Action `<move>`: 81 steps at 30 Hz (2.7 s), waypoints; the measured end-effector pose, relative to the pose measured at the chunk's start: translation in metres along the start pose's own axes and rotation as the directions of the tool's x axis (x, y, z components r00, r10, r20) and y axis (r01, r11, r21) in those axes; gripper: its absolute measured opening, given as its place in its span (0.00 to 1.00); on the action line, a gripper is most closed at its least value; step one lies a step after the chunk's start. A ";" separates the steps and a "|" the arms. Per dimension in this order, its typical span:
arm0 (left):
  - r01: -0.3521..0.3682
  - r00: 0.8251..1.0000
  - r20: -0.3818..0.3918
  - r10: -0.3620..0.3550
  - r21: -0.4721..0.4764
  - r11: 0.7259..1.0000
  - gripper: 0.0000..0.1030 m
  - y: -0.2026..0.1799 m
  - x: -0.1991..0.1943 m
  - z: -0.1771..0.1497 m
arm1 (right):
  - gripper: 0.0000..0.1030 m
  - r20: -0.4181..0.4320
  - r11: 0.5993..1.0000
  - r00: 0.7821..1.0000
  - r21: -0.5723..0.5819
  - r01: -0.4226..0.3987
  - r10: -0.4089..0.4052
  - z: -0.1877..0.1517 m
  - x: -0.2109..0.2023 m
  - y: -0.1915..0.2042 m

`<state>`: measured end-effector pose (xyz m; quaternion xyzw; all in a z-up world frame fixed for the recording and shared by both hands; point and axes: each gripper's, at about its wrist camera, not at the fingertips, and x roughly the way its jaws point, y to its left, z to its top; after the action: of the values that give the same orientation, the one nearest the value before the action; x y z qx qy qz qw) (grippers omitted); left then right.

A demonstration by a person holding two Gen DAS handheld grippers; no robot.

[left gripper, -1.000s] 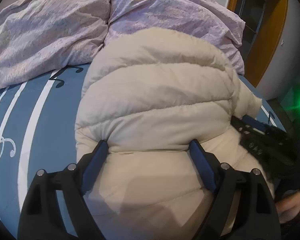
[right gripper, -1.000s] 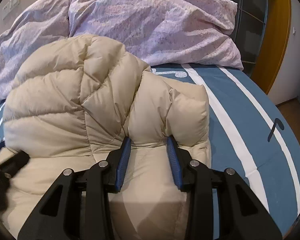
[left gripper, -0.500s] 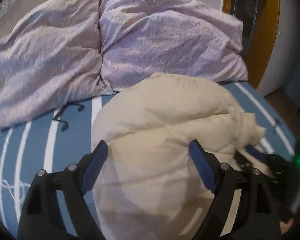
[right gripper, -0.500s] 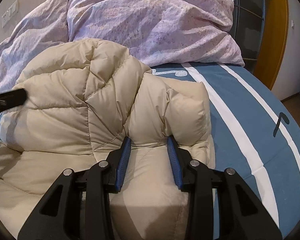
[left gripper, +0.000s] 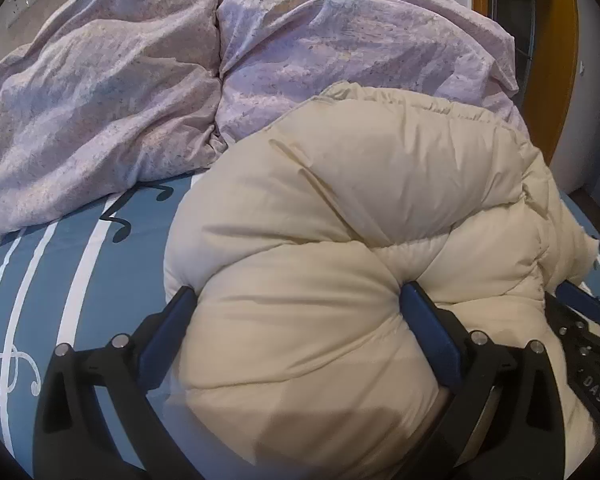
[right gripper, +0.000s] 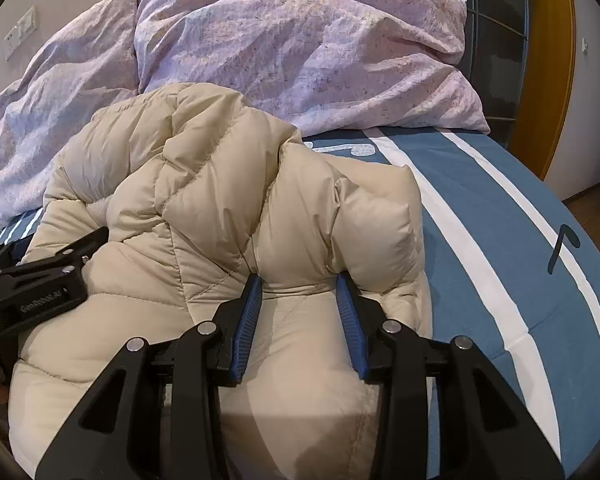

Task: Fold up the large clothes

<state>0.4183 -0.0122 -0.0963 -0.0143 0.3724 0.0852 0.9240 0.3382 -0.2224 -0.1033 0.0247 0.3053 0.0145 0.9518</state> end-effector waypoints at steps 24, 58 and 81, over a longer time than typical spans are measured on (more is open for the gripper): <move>-0.056 0.998 -0.039 0.058 0.036 0.998 0.98 -0.009 0.010 0.003 | 0.40 -0.010 1.000 1.000 -0.009 0.018 -0.018 0.003 0.001 0.002; -0.041 0.999 -0.031 0.042 0.010 0.999 0.98 -0.006 0.008 0.002 | 0.43 -0.027 0.990 0.992 0.063 0.126 -0.124 0.033 0.023 -0.007; -0.042 0.999 -0.031 0.043 0.009 0.999 0.98 -0.006 0.008 0.002 | 0.43 -0.031 0.991 0.993 0.074 0.114 -0.112 0.032 0.026 -0.007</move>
<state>0.4262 -0.0166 -0.1005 -0.0037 0.3873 0.1030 0.9162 0.3783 -0.2298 -0.0929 0.0429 0.3195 -0.0508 0.9453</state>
